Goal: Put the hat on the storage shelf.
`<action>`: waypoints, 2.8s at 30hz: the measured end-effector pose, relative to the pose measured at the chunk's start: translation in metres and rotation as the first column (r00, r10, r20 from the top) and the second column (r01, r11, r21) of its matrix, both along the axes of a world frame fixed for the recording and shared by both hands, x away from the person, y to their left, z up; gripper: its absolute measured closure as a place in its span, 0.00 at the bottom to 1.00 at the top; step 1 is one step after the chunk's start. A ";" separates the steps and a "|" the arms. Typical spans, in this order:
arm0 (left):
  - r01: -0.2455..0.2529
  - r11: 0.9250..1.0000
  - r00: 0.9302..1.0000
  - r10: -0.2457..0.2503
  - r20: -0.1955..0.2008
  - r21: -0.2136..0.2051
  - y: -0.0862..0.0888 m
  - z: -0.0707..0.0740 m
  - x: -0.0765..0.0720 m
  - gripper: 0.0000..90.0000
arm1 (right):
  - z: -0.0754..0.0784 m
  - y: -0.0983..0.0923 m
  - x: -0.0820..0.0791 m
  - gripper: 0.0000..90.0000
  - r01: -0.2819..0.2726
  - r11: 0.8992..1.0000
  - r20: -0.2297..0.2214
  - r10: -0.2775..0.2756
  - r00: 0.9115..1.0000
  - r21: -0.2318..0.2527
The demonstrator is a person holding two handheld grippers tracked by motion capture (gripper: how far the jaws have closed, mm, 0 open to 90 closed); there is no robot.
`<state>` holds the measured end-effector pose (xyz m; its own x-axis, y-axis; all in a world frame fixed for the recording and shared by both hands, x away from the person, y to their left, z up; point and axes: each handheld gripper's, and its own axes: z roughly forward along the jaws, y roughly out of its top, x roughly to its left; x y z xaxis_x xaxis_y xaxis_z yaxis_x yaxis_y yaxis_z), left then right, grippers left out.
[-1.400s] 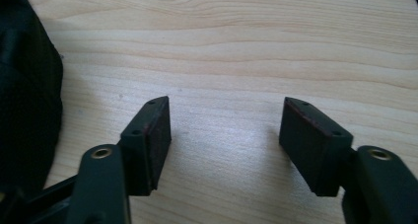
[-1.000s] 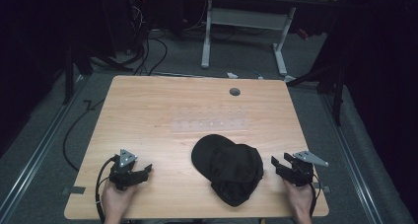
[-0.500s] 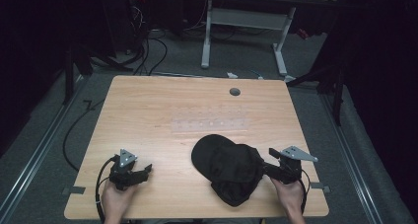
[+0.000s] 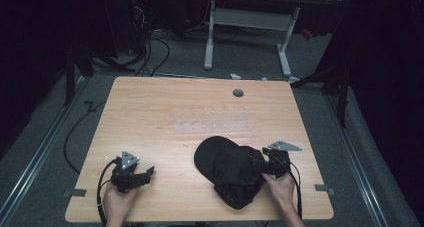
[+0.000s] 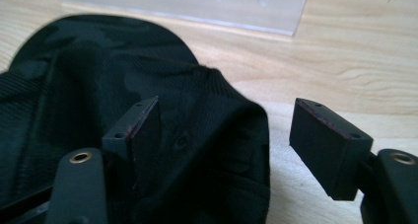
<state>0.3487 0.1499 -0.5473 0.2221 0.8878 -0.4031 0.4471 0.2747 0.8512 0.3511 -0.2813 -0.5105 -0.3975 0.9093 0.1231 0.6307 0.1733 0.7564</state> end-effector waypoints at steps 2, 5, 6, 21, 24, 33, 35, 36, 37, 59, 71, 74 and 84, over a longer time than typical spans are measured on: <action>0.000 1.000 1.000 0.000 0.000 0.000 0.000 0.000 0.000 0.32 | -0.004 0.000 0.002 0.30 -0.005 1.000 -0.022 0.005 1.000 0.000; 0.000 1.000 1.000 0.000 0.000 0.000 0.000 0.000 0.000 0.32 | -0.004 -0.001 0.004 0.31 -0.008 1.000 -0.034 0.009 0.999 0.016; 0.000 1.000 1.000 0.000 0.000 0.000 0.000 0.000 0.000 0.32 | -0.005 -0.001 0.005 0.33 -0.016 1.000 -0.035 0.016 0.999 0.014; 0.000 1.000 1.000 0.000 -0.001 0.000 0.000 0.000 0.000 0.32 | -0.016 0.007 -0.001 0.78 -0.071 0.997 -0.056 0.069 0.996 -0.037; 0.000 1.000 1.000 0.000 -0.001 0.000 0.000 0.000 0.000 0.32 | -0.018 0.006 -0.002 0.86 -0.071 0.997 -0.045 0.069 0.997 -0.035; -0.003 1.000 1.000 0.003 -0.001 -0.001 0.000 0.000 0.000 0.32 | -0.018 0.001 0.000 0.91 -0.080 0.997 -0.037 0.080 0.996 0.001; -0.003 1.000 1.000 0.003 0.000 -0.001 0.000 0.000 0.000 0.32 | -0.017 0.001 0.000 0.91 -0.084 0.996 -0.031 0.084 0.996 0.011; 0.001 1.000 1.000 -0.001 0.000 0.000 0.000 0.000 0.000 0.32 | -0.016 0.000 0.000 0.91 -0.086 0.996 -0.021 0.086 0.996 0.015; 0.007 1.000 1.000 -0.007 -0.001 -0.001 0.000 0.000 0.000 0.32 | -0.015 0.000 -0.001 0.92 -0.089 0.996 -0.011 0.090 0.996 0.023; 0.043 0.997 0.998 -0.046 -0.043 -0.068 0.003 0.006 -0.002 0.34 | 0.036 0.001 -0.015 0.93 -0.194 0.981 0.151 0.193 0.970 -0.006; 0.116 0.986 0.993 -0.119 -0.018 -0.118 -0.005 0.032 -0.006 0.30 | 0.066 0.009 -0.026 0.93 -0.258 0.963 0.229 0.270 0.935 -0.082; 0.147 0.982 0.989 -0.148 -0.002 -0.119 -0.011 0.041 -0.008 0.30 | 0.070 0.012 -0.028 0.93 -0.272 0.958 0.239 0.288 0.927 -0.095; 0.255 0.960 0.967 -0.251 0.041 -0.115 -0.032 0.071 -0.011 0.29 | 0.077 0.017 -0.029 0.93 -0.314 0.943 0.259 0.333 0.907 -0.113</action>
